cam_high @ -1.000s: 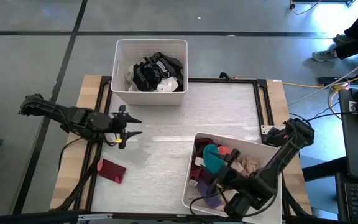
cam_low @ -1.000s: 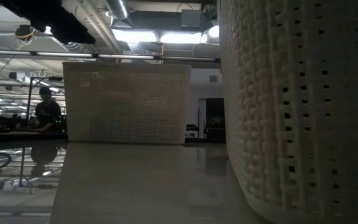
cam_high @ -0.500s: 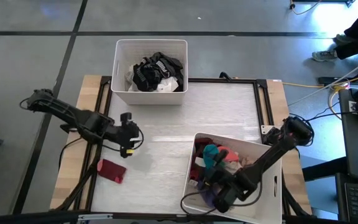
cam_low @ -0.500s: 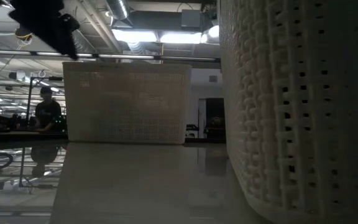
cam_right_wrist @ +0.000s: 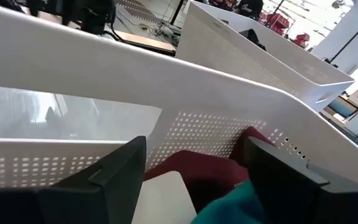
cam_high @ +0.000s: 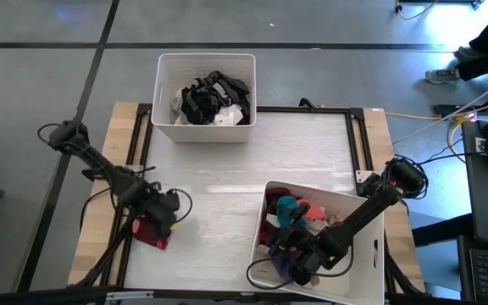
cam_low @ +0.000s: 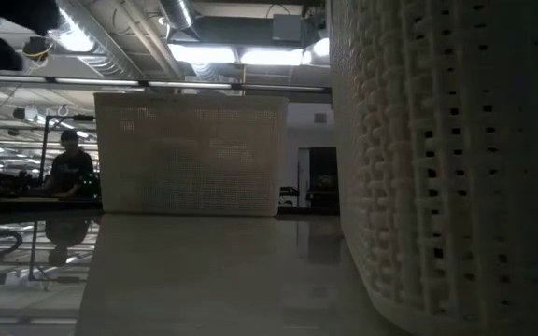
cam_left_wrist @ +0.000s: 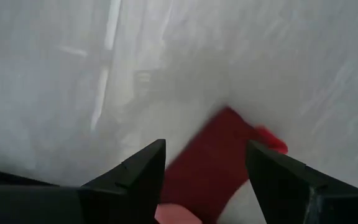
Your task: Sort clothes
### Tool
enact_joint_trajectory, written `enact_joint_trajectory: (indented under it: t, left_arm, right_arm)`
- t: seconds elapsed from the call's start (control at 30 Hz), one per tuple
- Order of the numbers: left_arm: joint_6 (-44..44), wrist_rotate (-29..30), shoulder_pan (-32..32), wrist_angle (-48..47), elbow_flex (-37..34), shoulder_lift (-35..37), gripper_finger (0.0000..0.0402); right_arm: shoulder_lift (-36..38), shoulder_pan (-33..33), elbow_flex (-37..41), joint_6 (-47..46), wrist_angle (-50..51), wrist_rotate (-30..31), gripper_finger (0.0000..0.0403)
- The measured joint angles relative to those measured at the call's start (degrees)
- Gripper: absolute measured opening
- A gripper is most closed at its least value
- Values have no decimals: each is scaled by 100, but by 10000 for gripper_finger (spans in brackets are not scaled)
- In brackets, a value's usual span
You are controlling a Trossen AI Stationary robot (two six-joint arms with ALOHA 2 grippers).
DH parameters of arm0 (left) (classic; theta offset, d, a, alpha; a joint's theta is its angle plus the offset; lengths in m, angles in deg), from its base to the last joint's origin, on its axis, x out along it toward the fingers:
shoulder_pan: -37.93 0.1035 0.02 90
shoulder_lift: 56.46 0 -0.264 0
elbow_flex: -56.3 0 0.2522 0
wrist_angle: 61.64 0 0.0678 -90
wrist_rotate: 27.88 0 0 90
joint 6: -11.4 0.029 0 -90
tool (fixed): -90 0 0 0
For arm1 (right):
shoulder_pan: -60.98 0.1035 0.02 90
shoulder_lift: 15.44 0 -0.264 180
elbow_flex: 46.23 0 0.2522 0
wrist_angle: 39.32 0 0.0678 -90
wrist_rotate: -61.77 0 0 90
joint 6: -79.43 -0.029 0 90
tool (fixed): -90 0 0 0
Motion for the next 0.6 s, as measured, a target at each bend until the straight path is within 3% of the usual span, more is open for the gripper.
enact_joint_trajectory:
  t: [0.3,0.6]
  left_arm:
    - [-418,-63,-1129,287,-4,-685,210]
    - [-158,-181,-1593,1089,-4,-1452,210]
  right_arm:
    - [0,-11,0,186,36,61,271]
    - [0,-11,0,173,28,59,271]
